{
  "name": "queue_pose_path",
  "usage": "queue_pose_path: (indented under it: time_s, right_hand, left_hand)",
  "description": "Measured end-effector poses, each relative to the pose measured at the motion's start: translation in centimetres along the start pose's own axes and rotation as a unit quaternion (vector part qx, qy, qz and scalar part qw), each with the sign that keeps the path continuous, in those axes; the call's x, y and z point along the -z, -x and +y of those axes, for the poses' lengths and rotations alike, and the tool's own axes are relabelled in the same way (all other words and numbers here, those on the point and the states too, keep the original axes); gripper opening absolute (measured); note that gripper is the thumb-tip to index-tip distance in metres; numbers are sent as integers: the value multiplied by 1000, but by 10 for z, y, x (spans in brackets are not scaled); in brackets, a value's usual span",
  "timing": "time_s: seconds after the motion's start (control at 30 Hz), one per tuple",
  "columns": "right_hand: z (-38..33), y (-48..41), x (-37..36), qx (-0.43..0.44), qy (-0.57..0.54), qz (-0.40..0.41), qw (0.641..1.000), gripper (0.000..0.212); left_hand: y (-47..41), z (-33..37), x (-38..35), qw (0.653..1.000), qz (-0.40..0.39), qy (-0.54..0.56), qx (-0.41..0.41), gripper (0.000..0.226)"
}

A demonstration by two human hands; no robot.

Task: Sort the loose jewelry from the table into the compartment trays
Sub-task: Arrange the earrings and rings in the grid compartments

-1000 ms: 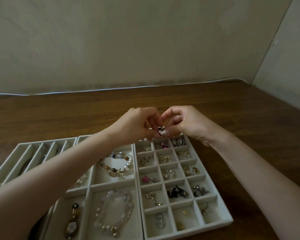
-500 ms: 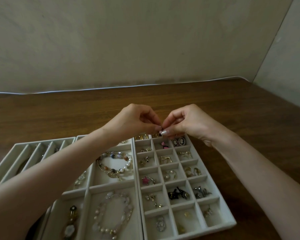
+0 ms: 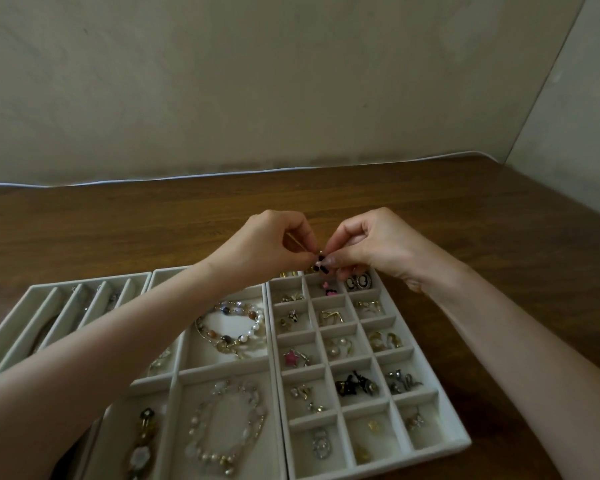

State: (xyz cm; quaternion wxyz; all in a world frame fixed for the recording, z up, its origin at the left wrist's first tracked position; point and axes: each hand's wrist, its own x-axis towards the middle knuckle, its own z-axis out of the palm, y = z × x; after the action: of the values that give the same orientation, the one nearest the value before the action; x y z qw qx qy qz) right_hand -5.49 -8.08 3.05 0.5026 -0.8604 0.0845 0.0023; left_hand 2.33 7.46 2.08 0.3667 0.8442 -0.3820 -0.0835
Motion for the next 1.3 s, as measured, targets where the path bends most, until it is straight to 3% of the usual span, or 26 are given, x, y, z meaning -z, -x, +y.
queue_pose_path:
  time_s: [0.3, 0.47, 0.7, 1.13, 1.3]
  right_hand:
    - [0, 1, 1, -2, 49, -4, 999, 3]
    - [4, -2, 12, 22, 47, 90, 995, 4]
    - [10, -5, 13, 37, 30, 135, 990, 3]
    - [8, -4, 15, 82, 13, 160, 984, 5]
    - [8, -4, 15, 84, 12, 157, 984, 7]
  left_hand:
    - [0, 7, -2, 991, -31, -122, -38, 7]
    - [-7, 12, 4, 983, -102, -150, -38, 4]
    - [-17, 23, 0, 968, -155, -187, -64, 6]
    - [-15, 20, -4, 946, -167, -257, -109, 7]
    - [-13, 20, -2, 956, -158, -228, -96, 5]
